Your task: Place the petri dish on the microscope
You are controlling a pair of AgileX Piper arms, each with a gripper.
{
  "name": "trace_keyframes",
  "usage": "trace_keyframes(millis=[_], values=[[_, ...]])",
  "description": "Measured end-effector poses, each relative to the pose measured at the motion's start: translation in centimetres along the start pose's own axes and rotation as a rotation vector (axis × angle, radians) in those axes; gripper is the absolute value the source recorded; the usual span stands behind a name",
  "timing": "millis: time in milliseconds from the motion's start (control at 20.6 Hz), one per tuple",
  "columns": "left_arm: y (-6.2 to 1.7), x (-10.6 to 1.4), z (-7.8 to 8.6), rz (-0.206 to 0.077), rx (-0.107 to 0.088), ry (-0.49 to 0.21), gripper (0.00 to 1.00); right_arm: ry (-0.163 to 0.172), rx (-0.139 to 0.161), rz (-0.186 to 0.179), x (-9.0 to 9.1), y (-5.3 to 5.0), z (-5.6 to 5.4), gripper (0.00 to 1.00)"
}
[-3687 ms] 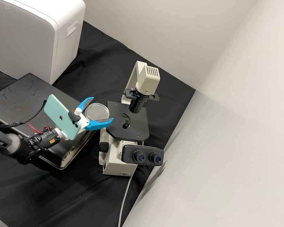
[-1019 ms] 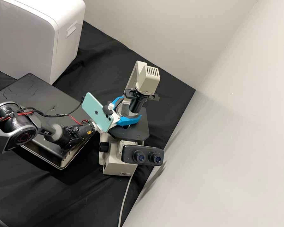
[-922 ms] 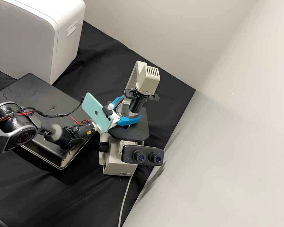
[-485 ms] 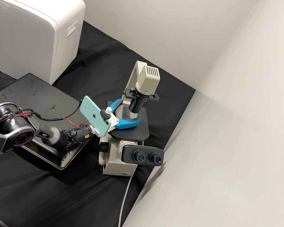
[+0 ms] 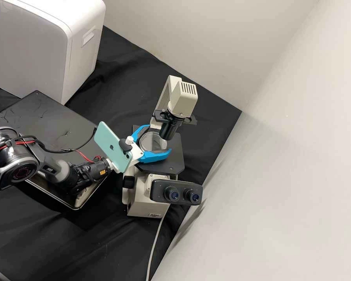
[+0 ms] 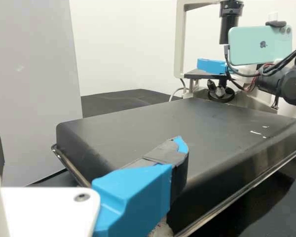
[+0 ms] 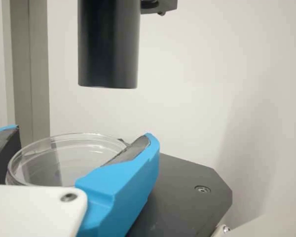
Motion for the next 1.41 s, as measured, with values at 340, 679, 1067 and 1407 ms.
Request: trace_keyframes(millis=[340, 679, 1067, 1407], values=[[0.00, 0.0, 0.0, 0.000, 0.000, 0.000, 1.00, 0.006, -0.002, 0.005, -0.5, -0.2, 0.2, 1.00], [0.00, 0.0, 0.0, 0.000, 0.000, 0.000, 1.00, 0.009, -0.002, 0.009, -0.8, -0.2, 0.2, 1.00], [-0.01, 0.0, 0.0, 0.000, -0.001, 0.000, 1.00, 0.010, -0.002, 0.008, -0.8, -0.2, 0.1, 1.00], [-0.03, 0.0, 0.1, -0.001, -0.005, 0.002, 1.00, 0.024, 0.016, -0.016, -2.7, -0.2, -0.3, 1.00]])
